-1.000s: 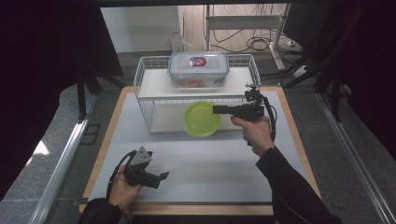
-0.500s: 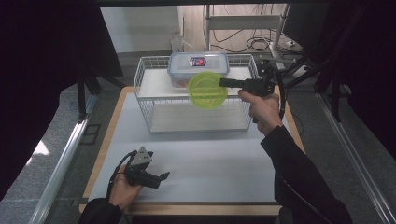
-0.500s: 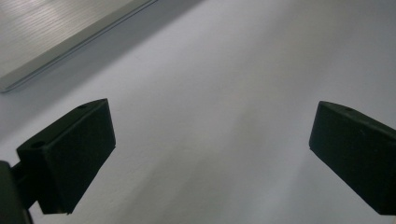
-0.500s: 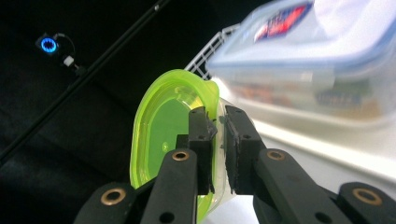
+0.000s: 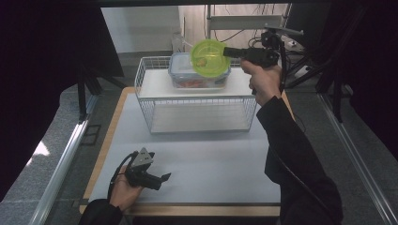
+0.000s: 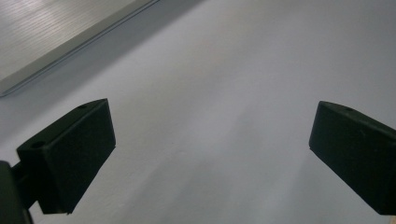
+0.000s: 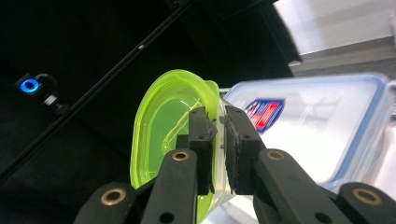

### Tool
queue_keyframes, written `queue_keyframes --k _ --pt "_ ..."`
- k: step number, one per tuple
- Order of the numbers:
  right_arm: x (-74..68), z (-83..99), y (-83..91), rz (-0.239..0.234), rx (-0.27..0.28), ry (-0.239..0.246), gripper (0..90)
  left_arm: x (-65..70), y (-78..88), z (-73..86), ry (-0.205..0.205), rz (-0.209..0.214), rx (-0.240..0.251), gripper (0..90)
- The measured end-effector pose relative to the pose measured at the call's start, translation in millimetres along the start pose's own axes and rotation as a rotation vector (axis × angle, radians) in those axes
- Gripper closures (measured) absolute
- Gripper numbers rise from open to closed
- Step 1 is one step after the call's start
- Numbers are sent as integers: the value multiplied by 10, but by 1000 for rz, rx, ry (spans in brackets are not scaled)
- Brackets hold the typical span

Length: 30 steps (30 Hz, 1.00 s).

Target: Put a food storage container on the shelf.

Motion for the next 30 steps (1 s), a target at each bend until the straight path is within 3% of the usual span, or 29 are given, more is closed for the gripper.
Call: queue_keyframes --k 9,17,23,30 --pt "182 -242 -228 72 12 -39 823 15 -10 1 -4 12 0 5" --pt "309 -283 -496 126 -28 -92 822 28 -12 3 -3 22 0 5" --pt "340 -310 -599 131 -32 -146 805 46 -21 7 -13 27 -6 5" --pt "367 -339 -685 176 -9 -141 774 50 -24 12 -17 30 -11 5"
Point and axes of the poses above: each handheld gripper's, and its own axes: y roughly backward along the jaws, z roughly out of its underside, x roughly to its right, the point moved 9 cm from there along -y, roughly forward along the jaws, and after that the axes turned 2 degrees about -x, right-handed, at the moved point
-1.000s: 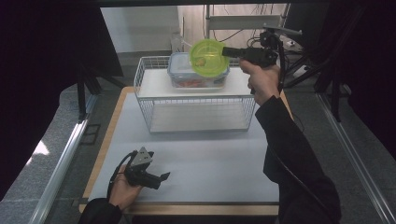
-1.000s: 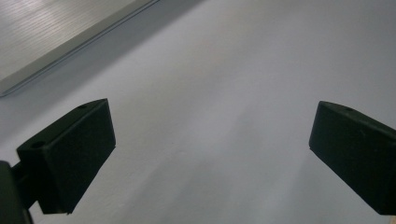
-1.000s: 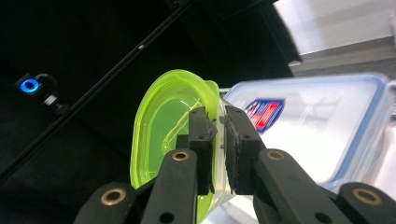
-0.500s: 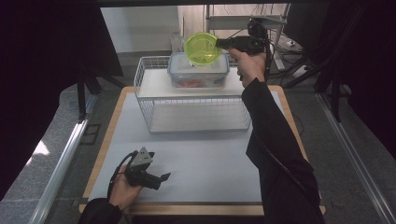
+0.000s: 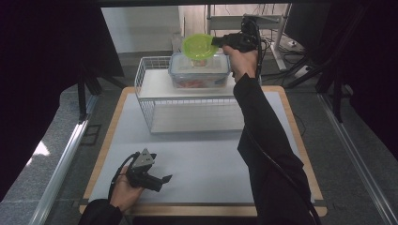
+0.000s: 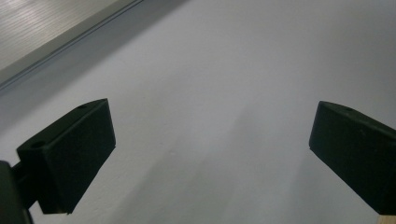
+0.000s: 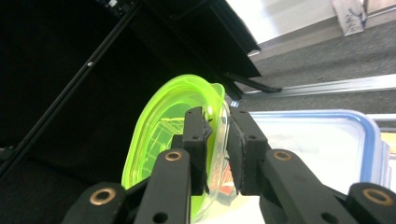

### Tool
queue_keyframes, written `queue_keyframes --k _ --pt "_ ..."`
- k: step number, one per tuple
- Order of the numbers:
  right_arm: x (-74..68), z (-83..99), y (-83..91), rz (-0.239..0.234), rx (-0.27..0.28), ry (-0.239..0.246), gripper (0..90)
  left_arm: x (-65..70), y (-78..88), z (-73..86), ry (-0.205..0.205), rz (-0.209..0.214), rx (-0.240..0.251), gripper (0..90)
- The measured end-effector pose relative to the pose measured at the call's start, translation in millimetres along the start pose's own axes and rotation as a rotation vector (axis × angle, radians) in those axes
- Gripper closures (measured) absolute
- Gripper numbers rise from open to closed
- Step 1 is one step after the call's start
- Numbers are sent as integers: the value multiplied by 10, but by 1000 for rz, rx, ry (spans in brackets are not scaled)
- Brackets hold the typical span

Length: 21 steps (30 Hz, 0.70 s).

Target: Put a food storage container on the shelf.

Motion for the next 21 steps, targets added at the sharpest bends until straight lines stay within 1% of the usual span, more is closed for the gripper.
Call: queue_keyframes --k 2,4,5,11,16,17,18,19,21 --pt "5 -7 -25 13 6 2 771 1 -2 3 -1 0 -2 5" --pt "20 -12 -47 26 11 15 765 3 -4 4 -1 1 -3 6" --pt "23 -14 -64 31 14 12 757 4 -5 4 -2 2 -3 6" --pt "50 -3 -101 51 18 23 718 19 -11 8 -8 3 -9 6" --pt "25 -35 -58 61 42 70 612 22 -15 10 -8 5 -12 6" --pt "17 -44 -38 57 51 90 587 22 -15 10 -9 5 -11 6" --pt "16 -49 -26 61 55 101 563 23 -15 10 -9 4 -11 6" --pt "22 -52 -5 68 59 125 526 23 -15 10 -9 4 -11 6" --pt "22 -48 34 59 66 155 466 23 -14 8 -8 1 -9 6"
Point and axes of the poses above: each handheld gripper's, and its own axes: y roughly backward along the jaws, z roughly out of its underside, x roughly to its right, the point moved 9 cm from there along -y, roughly forward along the jaws, and after that the axes turned 2 degrees about -x, right-handed, at the moved point
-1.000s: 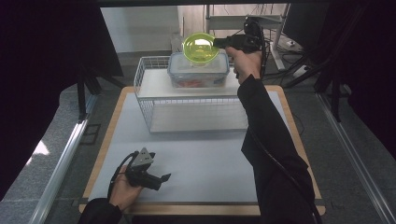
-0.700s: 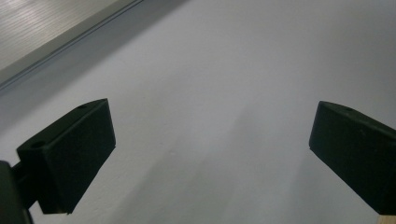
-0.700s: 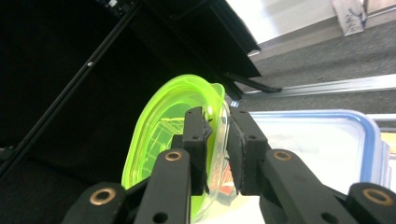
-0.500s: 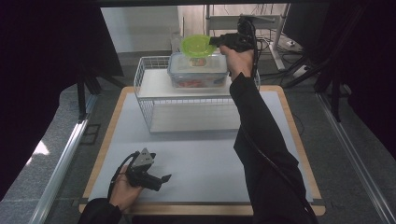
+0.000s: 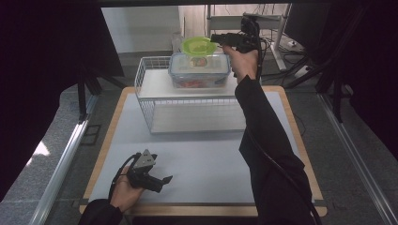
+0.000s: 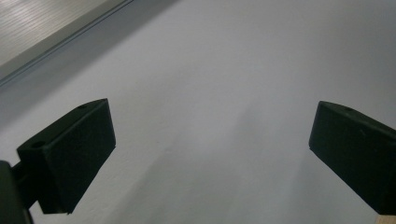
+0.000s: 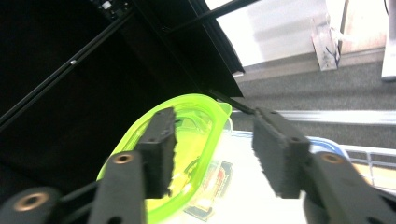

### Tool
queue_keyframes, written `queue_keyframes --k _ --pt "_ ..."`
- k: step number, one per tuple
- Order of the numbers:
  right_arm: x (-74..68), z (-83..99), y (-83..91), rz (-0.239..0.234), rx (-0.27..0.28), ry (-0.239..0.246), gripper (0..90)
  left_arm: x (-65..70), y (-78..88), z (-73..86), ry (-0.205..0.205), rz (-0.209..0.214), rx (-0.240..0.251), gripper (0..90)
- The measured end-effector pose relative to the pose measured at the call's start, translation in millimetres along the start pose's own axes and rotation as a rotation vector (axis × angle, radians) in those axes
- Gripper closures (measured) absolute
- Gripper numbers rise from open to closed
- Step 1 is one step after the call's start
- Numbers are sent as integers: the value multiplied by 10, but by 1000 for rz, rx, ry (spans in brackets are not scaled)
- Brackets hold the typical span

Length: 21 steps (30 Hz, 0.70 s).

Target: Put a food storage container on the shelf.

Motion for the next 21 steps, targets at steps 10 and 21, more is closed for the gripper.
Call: queue_keyframes --k 10,21 --pt "35 188 187 -9 -28 119 282 -19 21 -21 -1 -15 19 5" --pt "74 581 413 23 -54 297 165 -35 46 -42 18 -15 37 0"
Point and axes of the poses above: each handheld gripper's, and its own axes: y roughly backward along the jaws, z roughly out of its underside, x roughly to its right, the point moved 9 cm from there along -y, roughly forward along the jaws, and after that the axes turned 2 degrees about -x, right-handed, at the moved point
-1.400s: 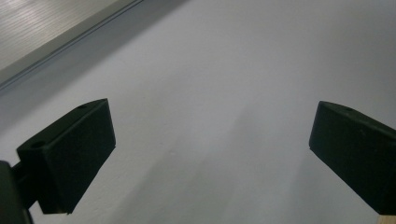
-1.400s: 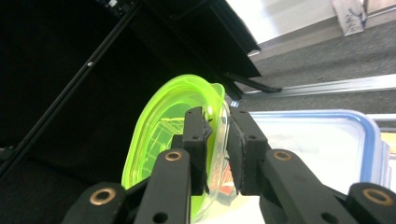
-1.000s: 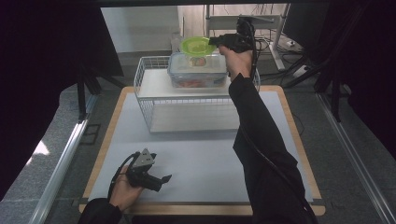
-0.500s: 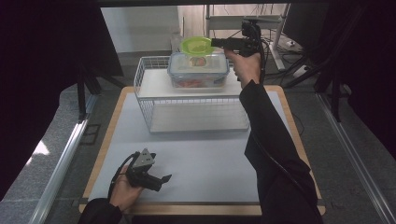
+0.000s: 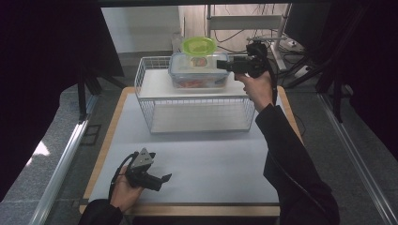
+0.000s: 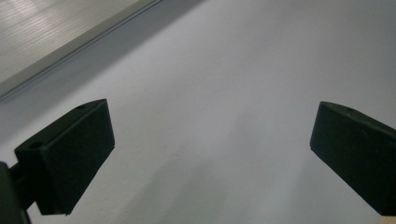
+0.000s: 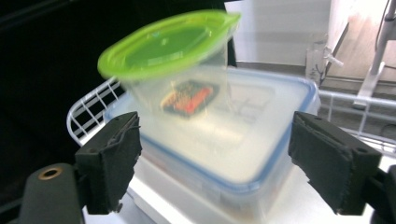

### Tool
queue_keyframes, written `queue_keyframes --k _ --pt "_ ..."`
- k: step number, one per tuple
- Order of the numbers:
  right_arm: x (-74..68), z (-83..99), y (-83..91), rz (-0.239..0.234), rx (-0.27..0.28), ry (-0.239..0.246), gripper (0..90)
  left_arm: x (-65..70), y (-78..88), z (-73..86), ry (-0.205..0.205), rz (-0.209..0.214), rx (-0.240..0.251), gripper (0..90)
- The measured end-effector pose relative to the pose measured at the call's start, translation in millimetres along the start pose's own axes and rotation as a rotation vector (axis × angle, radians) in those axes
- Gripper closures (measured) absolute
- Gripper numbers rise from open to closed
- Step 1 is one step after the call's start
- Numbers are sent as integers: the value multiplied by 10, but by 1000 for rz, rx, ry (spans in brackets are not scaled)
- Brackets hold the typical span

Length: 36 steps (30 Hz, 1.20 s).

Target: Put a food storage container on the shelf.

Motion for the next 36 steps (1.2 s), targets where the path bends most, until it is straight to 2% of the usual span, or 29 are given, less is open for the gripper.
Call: queue_keyframes --k 8,14,22,30,36 --pt "-111 347 161 1 -13 72 121 10 -1 -9 12 6 7 0" --pt "-184 634 249 -8 -32 121 92 25 -3 -4 -12 9 -4 0" --pt "-217 1055 299 0 -68 177 62 26 -4 -6 -12 5 -5 0" --pt "-219 1379 314 -7 -94 203 30 26 -9 -1 -13 2 -8 0" --pt "-220 1619 322 -21 -98 200 19 26 -6 -5 -14 2 -3 0"
Point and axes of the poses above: each handheld gripper's, and its own axes: y roughly backward along the jaws, z roughly out of its underside, x roughly to its right, the point moved 9 cm from there along -y, roughly forward along the jaws, and after that the axes turned 2 degrees about -x, right-handed, at the moved point
